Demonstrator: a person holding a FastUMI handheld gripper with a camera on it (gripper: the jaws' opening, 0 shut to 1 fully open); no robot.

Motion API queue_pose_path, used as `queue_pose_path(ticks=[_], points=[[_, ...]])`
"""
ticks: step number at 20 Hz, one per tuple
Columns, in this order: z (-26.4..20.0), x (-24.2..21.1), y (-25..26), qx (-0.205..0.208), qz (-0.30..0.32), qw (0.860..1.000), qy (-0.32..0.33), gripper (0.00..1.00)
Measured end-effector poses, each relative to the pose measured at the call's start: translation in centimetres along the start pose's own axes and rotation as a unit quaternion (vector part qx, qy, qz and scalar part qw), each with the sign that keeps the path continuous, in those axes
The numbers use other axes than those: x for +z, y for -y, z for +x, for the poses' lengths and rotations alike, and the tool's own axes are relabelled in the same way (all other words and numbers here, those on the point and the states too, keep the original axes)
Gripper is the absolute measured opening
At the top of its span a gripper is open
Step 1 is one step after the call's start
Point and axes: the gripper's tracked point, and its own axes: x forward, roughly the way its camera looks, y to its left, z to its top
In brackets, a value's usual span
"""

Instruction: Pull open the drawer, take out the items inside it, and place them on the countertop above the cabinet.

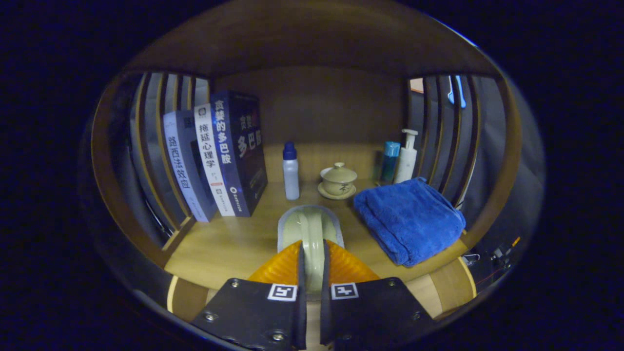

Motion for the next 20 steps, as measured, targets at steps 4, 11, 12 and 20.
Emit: queue_pose_path(ticks=[4, 11, 12, 20], points=[[1.8, 0.7, 0.5, -0.009, 0.008, 1.000, 0.007, 0.11], [5.4, 1.3, 1.5, -0.018, 0.015, 1.000, 0.020, 0.13], [5.7, 1.6, 1.5, -0.016, 0.018, 0.999, 0.024, 0.16], [6.8, 1.1, 2.8, -0.030, 0.021, 0.999, 0.022, 0.48]])
